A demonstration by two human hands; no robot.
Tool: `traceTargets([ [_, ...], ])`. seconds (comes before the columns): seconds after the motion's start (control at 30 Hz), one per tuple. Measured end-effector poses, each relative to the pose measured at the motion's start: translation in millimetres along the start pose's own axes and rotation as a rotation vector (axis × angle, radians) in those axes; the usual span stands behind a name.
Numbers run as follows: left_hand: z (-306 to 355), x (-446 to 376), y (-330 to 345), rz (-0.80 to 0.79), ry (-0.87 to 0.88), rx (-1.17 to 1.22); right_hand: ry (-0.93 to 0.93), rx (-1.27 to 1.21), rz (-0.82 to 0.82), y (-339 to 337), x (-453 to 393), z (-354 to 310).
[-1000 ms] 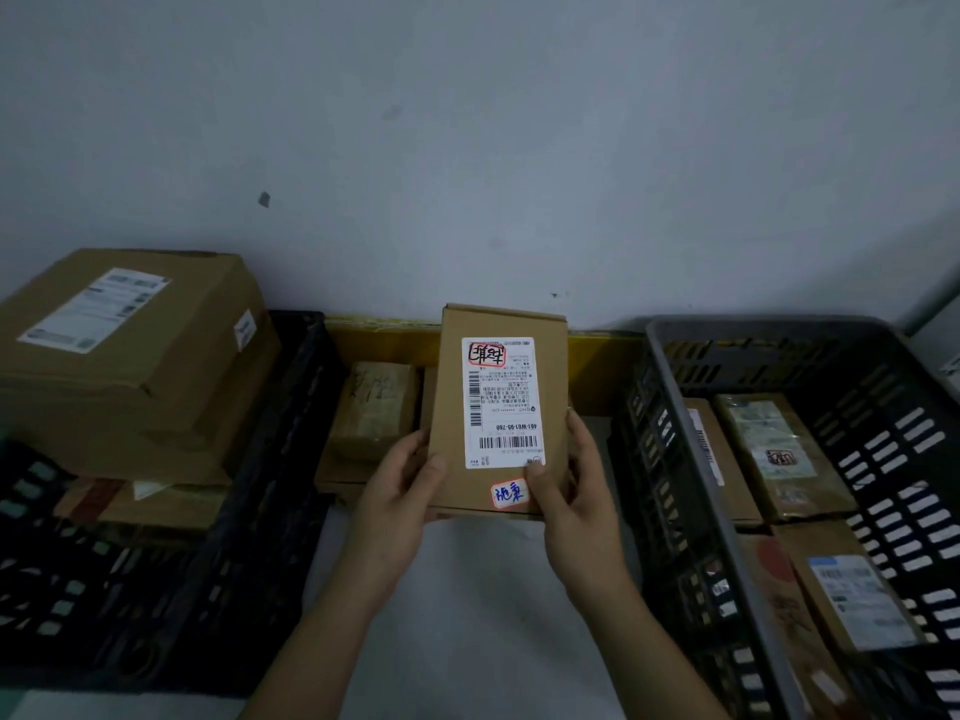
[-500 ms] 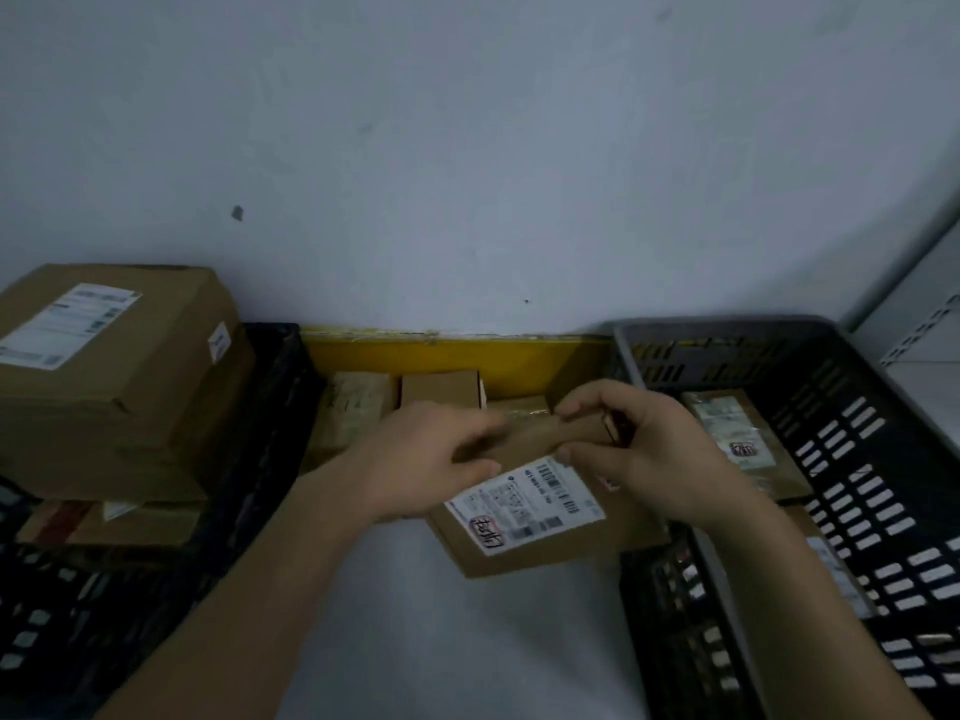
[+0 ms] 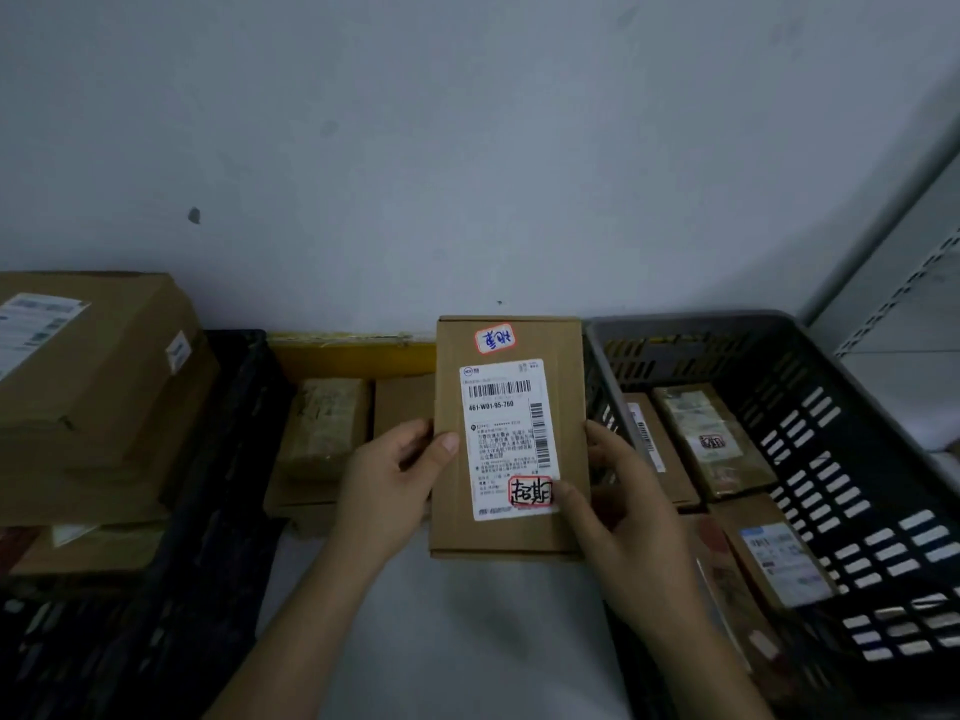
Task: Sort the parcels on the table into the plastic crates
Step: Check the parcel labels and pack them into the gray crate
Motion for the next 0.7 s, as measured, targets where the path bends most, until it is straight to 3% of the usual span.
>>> traceTargets([
  [0.17,-0.5,2.3,22.7,-0.001,-0.031,0.072,0.048,0.086,0.069,-9.8,3.0,-2.1],
  [0.33,10.6,-2.0,58.2,-0.063,0.070,0.042,0.100,0.055,0.083,-55.1,5.2,-5.1],
  [0.5,12.5,-13.8,108.9,-0.162,0.160,-0.237,0.114,0.136,0.212,-138.9,-14.8,-1.3],
  [0.6,10.6,-17.2,147.2,-0.254,0.227,-0.500,0.130,0.213,0.270,-184.9,-39.9,31.3],
  [0.7,5.9,-18.0,186.5,-0.313,0.165,-0.672,0.162,0.281,0.255,-217.5,-68.2,79.5],
])
Point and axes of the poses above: each hand's wrist, its own x-axis away from the middle knuckle, its own y-axis out of the palm, z = x × y, the point moved 1 cm from there along -x, towards the middle knuckle, and after that the axes turned 4 degrees about -z, right-handed, at the moved point
